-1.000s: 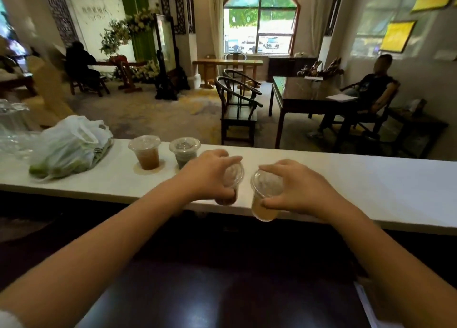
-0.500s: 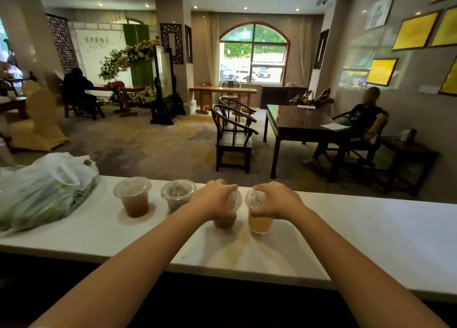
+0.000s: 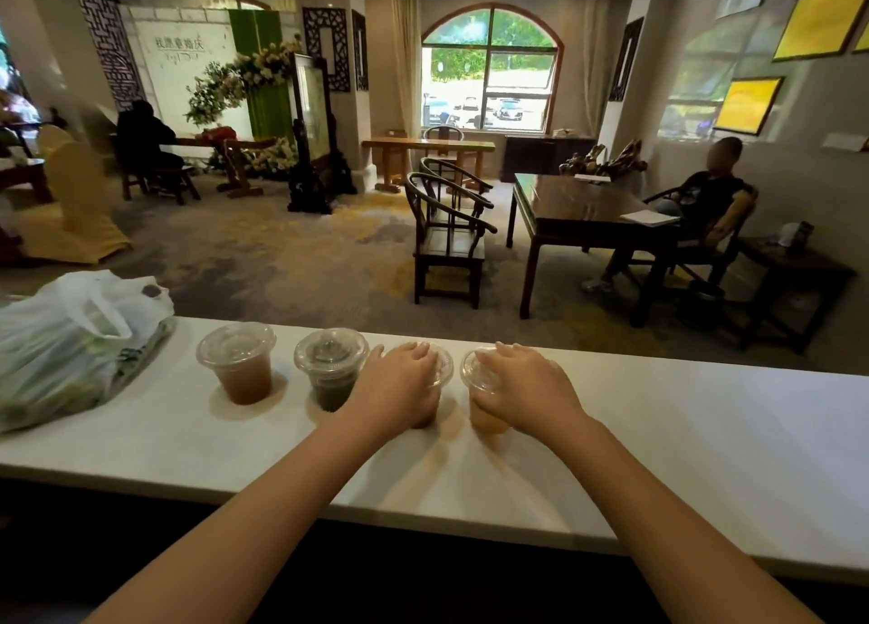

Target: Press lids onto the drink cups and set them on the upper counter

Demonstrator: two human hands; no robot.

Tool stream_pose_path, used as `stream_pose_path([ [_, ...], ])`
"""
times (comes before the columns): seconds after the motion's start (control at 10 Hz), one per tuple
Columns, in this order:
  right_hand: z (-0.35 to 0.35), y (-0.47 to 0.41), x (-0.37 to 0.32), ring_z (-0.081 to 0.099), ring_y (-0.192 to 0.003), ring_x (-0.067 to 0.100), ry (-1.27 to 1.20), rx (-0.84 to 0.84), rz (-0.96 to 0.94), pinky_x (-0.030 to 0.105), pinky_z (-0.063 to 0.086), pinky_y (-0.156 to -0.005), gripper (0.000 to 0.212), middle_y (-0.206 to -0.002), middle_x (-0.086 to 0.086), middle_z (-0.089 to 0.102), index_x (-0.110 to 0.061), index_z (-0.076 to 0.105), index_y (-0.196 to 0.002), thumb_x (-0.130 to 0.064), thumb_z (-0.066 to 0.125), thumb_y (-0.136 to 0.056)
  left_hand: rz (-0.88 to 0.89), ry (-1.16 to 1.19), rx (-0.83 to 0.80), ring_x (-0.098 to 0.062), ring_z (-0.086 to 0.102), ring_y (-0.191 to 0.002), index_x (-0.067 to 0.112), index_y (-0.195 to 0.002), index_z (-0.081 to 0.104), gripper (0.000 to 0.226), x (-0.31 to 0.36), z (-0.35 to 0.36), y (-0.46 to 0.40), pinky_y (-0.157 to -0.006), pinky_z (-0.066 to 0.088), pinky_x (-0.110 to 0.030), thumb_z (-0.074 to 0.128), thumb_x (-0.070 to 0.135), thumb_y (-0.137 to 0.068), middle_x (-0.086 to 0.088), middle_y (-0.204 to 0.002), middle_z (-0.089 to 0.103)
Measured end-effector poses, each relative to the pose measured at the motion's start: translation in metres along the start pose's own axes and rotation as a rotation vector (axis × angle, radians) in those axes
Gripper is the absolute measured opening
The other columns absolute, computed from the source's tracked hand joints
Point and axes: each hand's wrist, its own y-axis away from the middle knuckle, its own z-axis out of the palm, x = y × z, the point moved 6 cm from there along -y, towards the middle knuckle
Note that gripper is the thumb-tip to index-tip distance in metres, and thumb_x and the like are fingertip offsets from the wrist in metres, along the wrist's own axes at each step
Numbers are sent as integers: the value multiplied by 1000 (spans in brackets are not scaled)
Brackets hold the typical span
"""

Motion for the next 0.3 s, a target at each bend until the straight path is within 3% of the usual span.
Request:
stream_pose_path([
  [0.2, 1, 15, -8, 34, -130, 18, 9, 95, -52, 40, 32, -103, 47, -140, -3, 44, -29, 42, -132, -46, 47, -89, 22, 33, 87, -21, 40, -129, 11, -131, 46, 42, 4, 1, 9, -105, 33, -36, 43, 26, -92, -5, -139, 48],
  [0.3, -5, 14, -9, 37, -128, 18, 9, 73, -41, 41, 31, -104, 47, -139, -3, 46, -29, 46, -130, -50, 48, -88, 34, 55, 62, -20, 50, -115, 14, -119, 53, 36, 6, -6, 8, -91, 41, -33, 47, 32, -88, -3, -127, 56],
])
